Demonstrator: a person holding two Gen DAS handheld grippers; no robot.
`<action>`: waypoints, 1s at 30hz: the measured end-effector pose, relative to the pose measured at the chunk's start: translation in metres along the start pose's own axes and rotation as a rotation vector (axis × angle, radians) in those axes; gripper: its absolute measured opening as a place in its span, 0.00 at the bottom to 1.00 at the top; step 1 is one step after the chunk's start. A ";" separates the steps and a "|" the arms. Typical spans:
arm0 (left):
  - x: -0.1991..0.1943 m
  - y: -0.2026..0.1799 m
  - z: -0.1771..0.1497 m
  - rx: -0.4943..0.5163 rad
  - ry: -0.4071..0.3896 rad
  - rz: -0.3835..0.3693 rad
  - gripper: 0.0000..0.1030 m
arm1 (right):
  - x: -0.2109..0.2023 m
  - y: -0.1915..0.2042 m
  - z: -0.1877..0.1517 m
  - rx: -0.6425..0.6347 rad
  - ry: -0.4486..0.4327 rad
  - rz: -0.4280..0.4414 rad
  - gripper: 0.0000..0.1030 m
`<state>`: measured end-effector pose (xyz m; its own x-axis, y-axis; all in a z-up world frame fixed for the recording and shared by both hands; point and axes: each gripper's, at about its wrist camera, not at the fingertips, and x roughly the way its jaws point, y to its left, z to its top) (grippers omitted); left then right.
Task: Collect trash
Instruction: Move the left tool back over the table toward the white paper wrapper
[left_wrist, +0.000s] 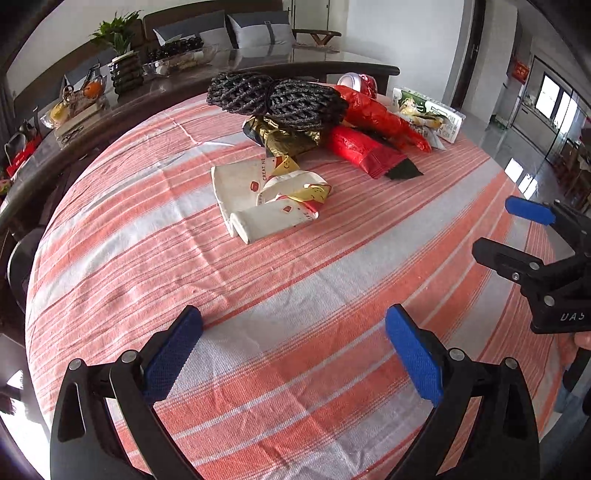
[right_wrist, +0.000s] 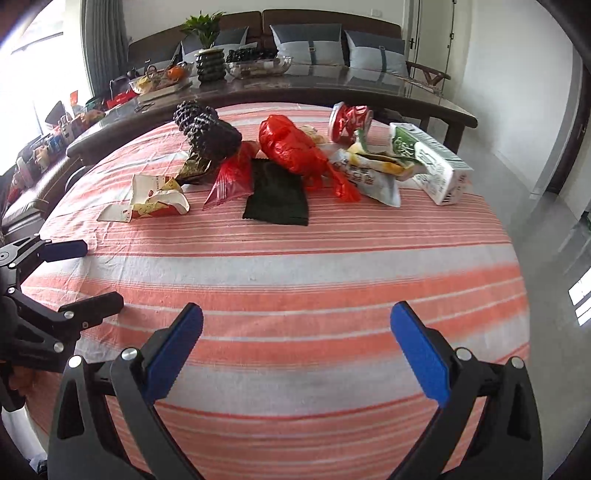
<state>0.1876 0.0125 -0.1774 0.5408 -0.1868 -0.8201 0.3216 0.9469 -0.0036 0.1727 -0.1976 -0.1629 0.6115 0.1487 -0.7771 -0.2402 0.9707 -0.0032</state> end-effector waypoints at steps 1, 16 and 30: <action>0.001 0.000 0.001 0.000 0.000 0.001 0.95 | 0.003 0.001 0.002 -0.012 0.012 0.000 0.96; 0.002 0.001 -0.001 -0.004 -0.002 -0.005 0.95 | 0.015 0.001 0.000 -0.019 0.084 0.027 0.95; -0.018 0.034 -0.013 -0.088 -0.047 -0.105 0.95 | 0.015 0.001 0.000 -0.017 0.085 0.027 0.96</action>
<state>0.1783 0.0516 -0.1700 0.5440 -0.2962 -0.7851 0.3102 0.9403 -0.1398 0.1815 -0.1943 -0.1749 0.5387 0.1576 -0.8277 -0.2692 0.9631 0.0081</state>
